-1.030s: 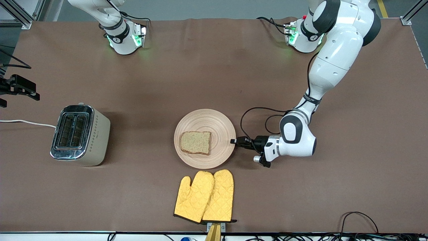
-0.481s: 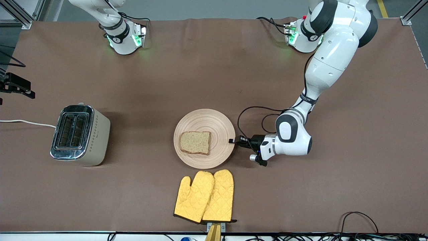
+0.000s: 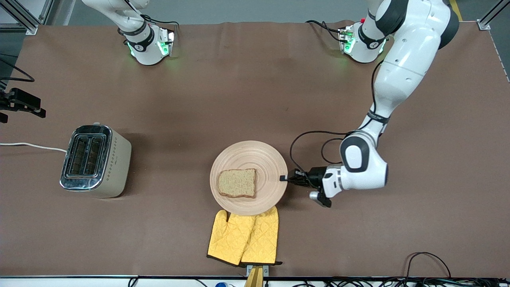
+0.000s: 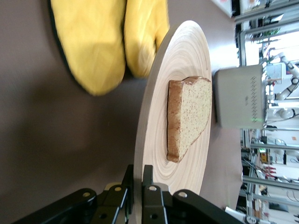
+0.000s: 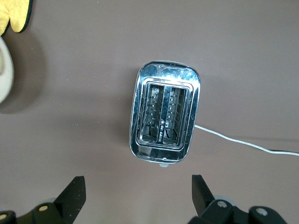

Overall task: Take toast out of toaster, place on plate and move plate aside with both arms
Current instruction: 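Drag the plate with the toast away from the mitts with the left gripper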

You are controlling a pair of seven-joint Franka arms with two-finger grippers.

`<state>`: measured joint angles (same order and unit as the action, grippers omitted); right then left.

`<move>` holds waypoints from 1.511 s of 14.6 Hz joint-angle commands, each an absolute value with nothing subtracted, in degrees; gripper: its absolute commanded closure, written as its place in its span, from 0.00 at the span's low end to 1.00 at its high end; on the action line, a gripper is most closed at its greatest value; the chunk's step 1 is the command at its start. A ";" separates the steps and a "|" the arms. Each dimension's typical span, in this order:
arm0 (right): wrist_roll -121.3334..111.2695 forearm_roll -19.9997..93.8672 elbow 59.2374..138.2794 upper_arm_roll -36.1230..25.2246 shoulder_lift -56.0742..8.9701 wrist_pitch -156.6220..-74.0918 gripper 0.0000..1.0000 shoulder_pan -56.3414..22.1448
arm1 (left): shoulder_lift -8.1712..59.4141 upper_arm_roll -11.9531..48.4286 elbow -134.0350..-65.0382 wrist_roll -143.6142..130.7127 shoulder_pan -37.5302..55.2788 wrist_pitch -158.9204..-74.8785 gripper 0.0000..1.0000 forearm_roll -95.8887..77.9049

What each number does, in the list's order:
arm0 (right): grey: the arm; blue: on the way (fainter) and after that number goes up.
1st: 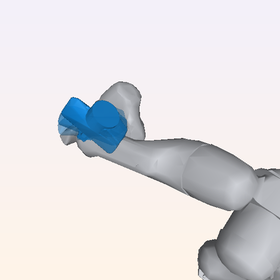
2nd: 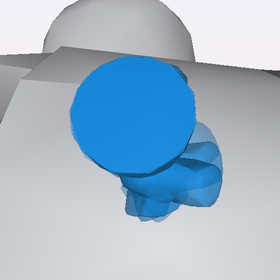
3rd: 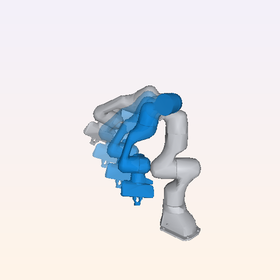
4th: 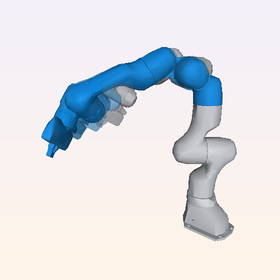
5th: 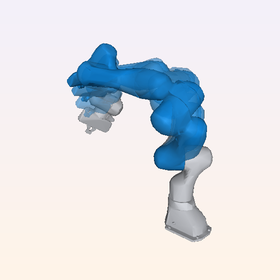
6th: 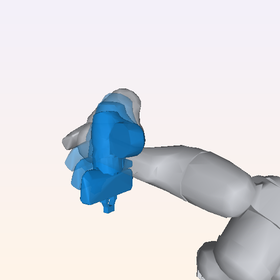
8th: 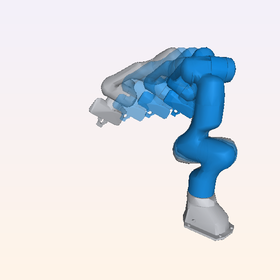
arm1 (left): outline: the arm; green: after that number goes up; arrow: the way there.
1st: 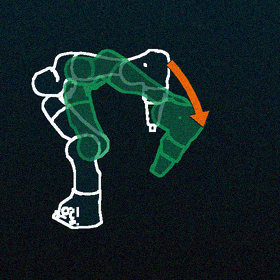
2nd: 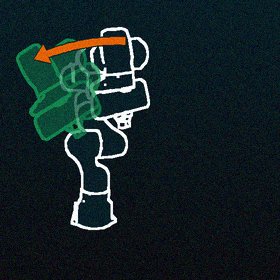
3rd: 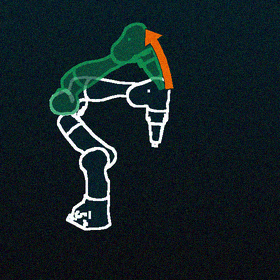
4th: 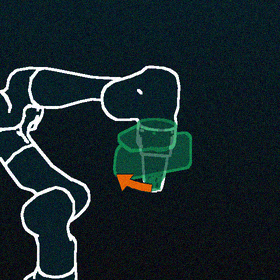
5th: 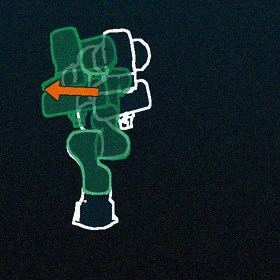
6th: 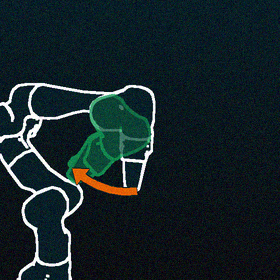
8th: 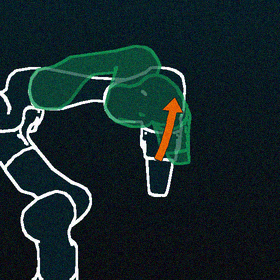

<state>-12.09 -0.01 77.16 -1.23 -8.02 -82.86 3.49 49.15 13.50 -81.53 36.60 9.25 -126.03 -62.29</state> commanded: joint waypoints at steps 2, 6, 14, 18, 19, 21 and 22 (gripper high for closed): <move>-9.93 0.70 78.31 -0.18 -7.03 -83.06 0.00 4.66 | 44.22 13.98 -82.88 37.35 1.87 -119.55 1.00 -61.70; -9.76 0.70 78.31 -0.35 -7.12 -82.97 0.00 4.66 | 44.74 13.71 -81.56 38.40 -6.49 -110.14 1.00 -61.79; -9.67 0.70 78.31 -0.44 -7.03 -82.71 0.00 3.87 | 44.30 14.50 -81.47 39.99 -21.95 -100.11 1.00 -52.49; -8.53 0.62 78.31 -0.09 -6.86 -82.53 0.00 3.69 | 44.47 14.41 -81.47 43.06 -28.11 -97.21 1.00 -48.61; -8.53 0.62 78.31 0.09 -6.77 -82.44 0.00 3.69 | 44.39 14.41 -81.47 43.07 -29.69 -96.86 1.00 -47.99; -8.53 0.53 78.40 -0.08 -6.85 -82.27 0.00 2.38 | 44.82 14.24 -81.47 43.07 -31.28 -95.02 1.00 -47.73; -8.53 0.35 78.40 -0.35 -7.03 -82.35 0.00 1.59 | 45.17 13.98 -81.56 43.15 -32.07 -94.92 1.00 -47.20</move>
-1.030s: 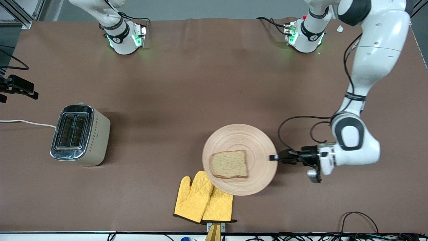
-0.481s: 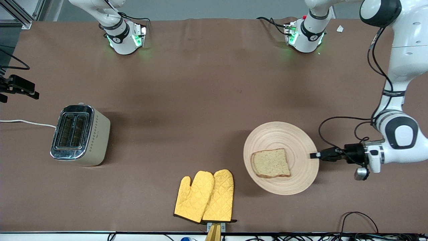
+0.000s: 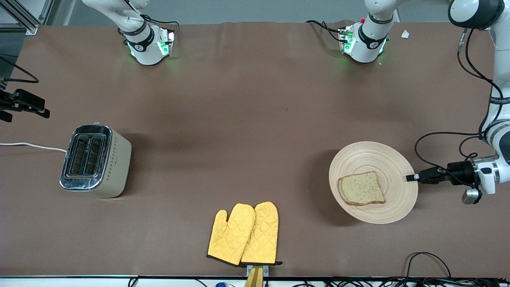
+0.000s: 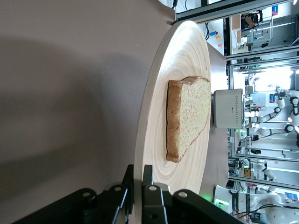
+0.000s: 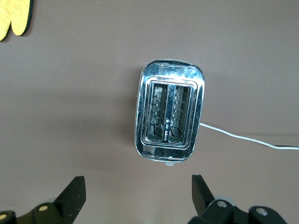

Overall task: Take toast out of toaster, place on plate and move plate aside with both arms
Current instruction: 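Drag the plate with the toast away from the mitts with the left gripper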

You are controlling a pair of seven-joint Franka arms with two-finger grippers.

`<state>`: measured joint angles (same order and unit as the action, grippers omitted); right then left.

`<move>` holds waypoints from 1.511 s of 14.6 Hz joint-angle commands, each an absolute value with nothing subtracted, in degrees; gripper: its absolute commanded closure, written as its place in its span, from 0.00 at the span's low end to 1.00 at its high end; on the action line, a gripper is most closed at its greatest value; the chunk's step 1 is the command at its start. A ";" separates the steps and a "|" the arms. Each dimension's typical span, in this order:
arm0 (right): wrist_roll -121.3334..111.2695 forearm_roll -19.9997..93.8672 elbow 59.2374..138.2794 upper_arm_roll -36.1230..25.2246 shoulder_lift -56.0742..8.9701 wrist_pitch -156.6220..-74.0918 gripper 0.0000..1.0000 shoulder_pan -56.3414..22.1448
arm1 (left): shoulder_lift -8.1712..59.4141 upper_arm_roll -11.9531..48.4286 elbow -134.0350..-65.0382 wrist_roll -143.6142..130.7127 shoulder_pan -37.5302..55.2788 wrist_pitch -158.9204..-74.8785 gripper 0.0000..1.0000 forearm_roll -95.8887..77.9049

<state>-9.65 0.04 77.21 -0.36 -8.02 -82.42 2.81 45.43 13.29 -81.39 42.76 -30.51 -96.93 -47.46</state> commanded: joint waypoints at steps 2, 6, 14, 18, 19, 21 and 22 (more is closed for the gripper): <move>-8.53 0.35 78.40 -0.35 -7.12 -82.35 0.00 2.02 | 45.35 13.80 -81.56 43.33 -32.60 -94.92 1.00 -45.62; -8.53 0.61 78.49 -0.26 -7.21 -82.44 0.00 3.08 | 46.05 13.71 -81.65 43.51 -34.28 -94.83 1.00 -44.83; -8.53 0.70 78.57 -0.26 -7.29 -82.35 0.00 3.87 | 48.16 13.62 -81.74 45.09 -35.41 -94.83 1.00 -41.14; -8.53 0.70 78.57 -0.18 -7.29 -82.35 0.00 3.78 | 50.62 13.62 -81.65 47.28 -36.56 -95.10 0.98 -39.64; -8.53 0.70 78.57 -0.18 -7.29 -82.27 0.00 3.78 | 50.97 13.62 -81.65 47.46 -36.56 -95.18 0.98 -39.64; -8.53 0.70 78.57 -0.18 -7.29 -82.18 0.00 3.78 | 51.94 13.71 -81.56 47.72 -36.39 -95.97 0.93 -39.99; -8.53 0.70 78.49 -0.18 -7.29 -82.09 0.00 3.78 | 52.12 13.71 -81.48 47.72 -35.95 -97.37 0.91 -40.08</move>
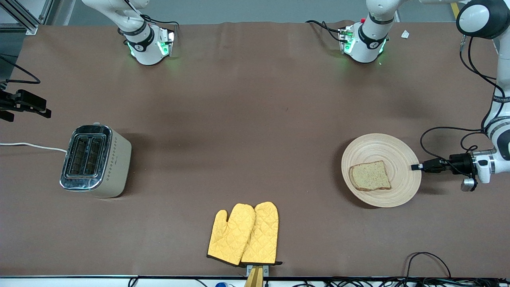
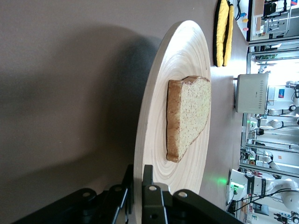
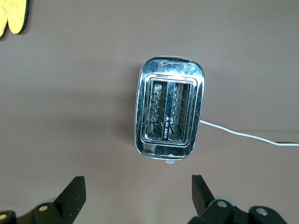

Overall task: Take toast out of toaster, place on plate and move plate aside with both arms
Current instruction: 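Release the plate rim and pull the left gripper back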

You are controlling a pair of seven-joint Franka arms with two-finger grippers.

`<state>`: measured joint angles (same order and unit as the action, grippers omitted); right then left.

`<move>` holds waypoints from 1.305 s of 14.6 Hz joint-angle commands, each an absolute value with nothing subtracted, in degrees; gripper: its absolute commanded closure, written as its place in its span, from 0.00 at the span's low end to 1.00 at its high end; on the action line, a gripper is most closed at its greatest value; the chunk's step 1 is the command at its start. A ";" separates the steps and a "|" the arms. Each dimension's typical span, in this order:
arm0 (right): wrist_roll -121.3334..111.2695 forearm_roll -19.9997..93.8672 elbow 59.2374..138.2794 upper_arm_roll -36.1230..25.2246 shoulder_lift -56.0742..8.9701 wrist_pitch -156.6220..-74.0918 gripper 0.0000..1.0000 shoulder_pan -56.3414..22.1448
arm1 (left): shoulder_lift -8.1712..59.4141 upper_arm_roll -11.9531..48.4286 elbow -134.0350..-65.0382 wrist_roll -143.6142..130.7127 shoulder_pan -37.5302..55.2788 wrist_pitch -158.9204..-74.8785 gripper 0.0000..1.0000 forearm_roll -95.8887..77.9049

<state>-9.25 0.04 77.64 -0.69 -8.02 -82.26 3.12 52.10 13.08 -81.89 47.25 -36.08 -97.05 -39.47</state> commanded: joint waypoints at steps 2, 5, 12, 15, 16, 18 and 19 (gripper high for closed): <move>-8.53 0.70 78.57 -0.18 -7.29 -82.09 0.00 3.87 | 52.29 13.97 -81.48 47.55 -35.42 -99.31 0.87 -40.25; -8.53 0.70 78.49 -0.18 -7.29 -82.09 0.00 3.78 | 52.30 14.06 -81.47 47.72 -34.80 -101.34 0.50 -40.25; -8.53 0.70 78.49 -0.18 -7.29 -82.26 0.00 3.69 | 51.42 13.97 -74.46 47.11 -34.19 -101.08 0.00 -33.07; -8.53 0.70 78.49 -0.09 -7.29 -82.27 0.00 3.60 | 48.44 14.50 -72.95 46.06 -32.88 -100.81 0.00 -26.39; -8.53 0.70 78.49 -0.09 -7.29 -82.27 0.00 3.60 | 46.69 14.41 -72.95 45.18 -31.48 -100.81 0.00 -25.06; -8.53 0.70 78.49 -0.09 -7.29 -82.27 0.00 3.60 | 43.78 14.06 -72.86 41.51 -28.49 -101.42 0.00 -21.64; -8.53 0.70 78.49 -0.17 -7.29 -82.27 0.00 3.60 | 42.81 13.98 -71.99 39.66 -27.26 -101.43 0.00 -19.71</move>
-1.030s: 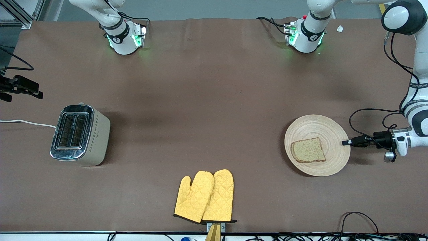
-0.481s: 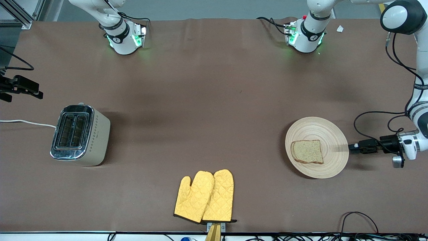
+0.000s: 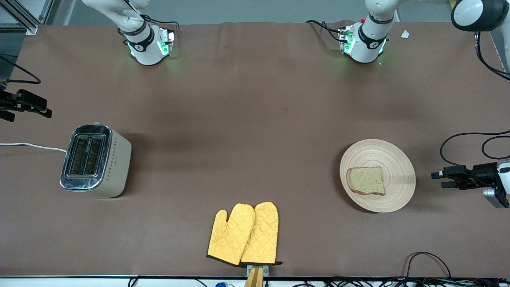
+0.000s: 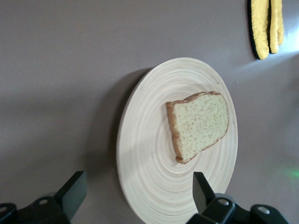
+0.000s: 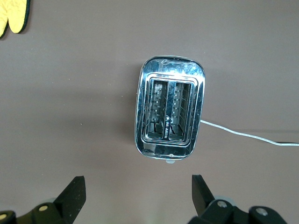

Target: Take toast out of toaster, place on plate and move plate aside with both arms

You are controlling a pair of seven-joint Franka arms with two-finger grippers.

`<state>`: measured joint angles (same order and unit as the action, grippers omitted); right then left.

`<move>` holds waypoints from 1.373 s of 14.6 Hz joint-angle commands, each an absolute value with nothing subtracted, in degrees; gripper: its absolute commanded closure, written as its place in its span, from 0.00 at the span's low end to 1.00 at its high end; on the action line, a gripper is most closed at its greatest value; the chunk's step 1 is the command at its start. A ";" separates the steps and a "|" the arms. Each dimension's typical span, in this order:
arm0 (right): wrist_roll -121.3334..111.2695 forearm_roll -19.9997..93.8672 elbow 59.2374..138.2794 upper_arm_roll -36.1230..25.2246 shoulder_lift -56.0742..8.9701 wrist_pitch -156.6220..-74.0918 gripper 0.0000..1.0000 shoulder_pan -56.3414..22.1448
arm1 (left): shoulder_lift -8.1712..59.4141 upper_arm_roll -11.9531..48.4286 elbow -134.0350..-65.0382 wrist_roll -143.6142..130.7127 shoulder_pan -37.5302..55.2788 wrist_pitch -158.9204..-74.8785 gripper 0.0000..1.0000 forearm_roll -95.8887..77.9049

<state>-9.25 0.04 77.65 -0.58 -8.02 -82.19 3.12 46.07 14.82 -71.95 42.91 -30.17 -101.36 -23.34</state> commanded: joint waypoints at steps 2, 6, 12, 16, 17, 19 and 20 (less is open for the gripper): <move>-8.53 0.70 78.49 -0.09 -7.29 -82.27 0.00 3.69 | 39.57 14.15 -71.72 35.01 -24.89 -101.43 0.00 -16.62; -8.53 0.70 78.49 -0.18 -7.29 -82.18 0.00 3.60 | 34.20 14.41 -71.89 21.31 -19.61 -101.16 0.00 -10.91; -8.53 0.70 78.49 -0.17 -7.29 -82.26 0.00 3.69 | 26.64 14.41 -72.33 2.32 -10.12 -97.32 0.00 -3.35; -8.53 0.70 78.49 -0.09 -7.29 -82.26 0.00 3.78 | 21.80 14.50 -72.33 -9.04 -6.25 -92.12 0.00 -1.67; -8.53 0.70 78.49 -0.09 -7.29 -82.27 0.00 3.69 | 21.01 14.50 -72.33 -9.40 -5.81 -91.33 0.00 -1.50; -8.53 0.79 78.49 -0.09 -7.29 -82.27 0.00 3.78 | 17.86 12.67 -74.08 -9.23 -3.09 -90.62 0.00 -0.71; -8.53 0.79 78.49 -0.09 -7.29 -82.27 0.00 3.78 | 16.19 11.79 -75.14 -8.79 -2.55 -90.44 0.00 1.12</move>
